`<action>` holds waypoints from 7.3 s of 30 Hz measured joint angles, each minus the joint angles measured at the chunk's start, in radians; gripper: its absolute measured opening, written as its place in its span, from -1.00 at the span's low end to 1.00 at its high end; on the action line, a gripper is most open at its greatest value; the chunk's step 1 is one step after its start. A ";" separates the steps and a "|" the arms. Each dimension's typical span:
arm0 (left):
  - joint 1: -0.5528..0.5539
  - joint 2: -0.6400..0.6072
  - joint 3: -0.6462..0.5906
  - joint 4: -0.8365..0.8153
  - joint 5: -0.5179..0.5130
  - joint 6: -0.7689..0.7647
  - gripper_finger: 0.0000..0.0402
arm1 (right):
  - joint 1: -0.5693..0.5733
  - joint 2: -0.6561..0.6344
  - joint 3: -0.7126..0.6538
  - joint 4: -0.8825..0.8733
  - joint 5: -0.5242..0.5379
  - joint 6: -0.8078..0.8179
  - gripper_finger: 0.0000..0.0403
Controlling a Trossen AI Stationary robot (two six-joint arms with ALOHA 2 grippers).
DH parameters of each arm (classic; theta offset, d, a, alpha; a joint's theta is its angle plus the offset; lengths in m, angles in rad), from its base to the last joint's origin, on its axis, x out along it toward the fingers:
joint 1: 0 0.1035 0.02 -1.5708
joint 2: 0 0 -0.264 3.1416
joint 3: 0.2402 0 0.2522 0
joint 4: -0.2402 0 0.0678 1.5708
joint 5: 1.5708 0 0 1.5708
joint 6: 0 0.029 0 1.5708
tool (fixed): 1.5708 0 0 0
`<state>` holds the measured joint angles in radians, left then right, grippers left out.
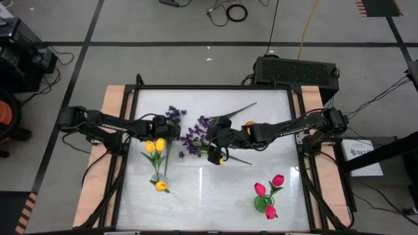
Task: Sort flowers into vase by color
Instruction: Put the top left purple flowers into the yellow vase
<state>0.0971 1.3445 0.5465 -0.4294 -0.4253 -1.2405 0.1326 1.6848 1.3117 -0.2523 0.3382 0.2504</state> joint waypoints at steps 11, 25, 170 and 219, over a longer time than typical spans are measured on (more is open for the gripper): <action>0.052 -0.171 0.097 0.002 -0.097 0.174 -0.93 | 0.000 0.000 0.000 -0.004 0.000 -0.003 0.25; 0.117 -0.387 0.338 0.004 -0.187 0.647 -0.93 | -0.010 0.000 0.000 0.162 -0.139 -0.252 0.25; -0.299 0.077 0.544 0.680 -0.131 1.159 -0.91 | -0.310 -0.284 0.121 0.279 -0.733 -0.183 -0.79; -0.100 -0.028 0.680 0.397 0.242 1.194 -0.92 | -0.370 -0.302 0.121 0.448 -0.756 -0.169 0.41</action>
<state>-0.0029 1.3163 1.2266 -0.0324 -0.1837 -0.0465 -0.2375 1.3827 1.4330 0.1961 -0.4179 0.0811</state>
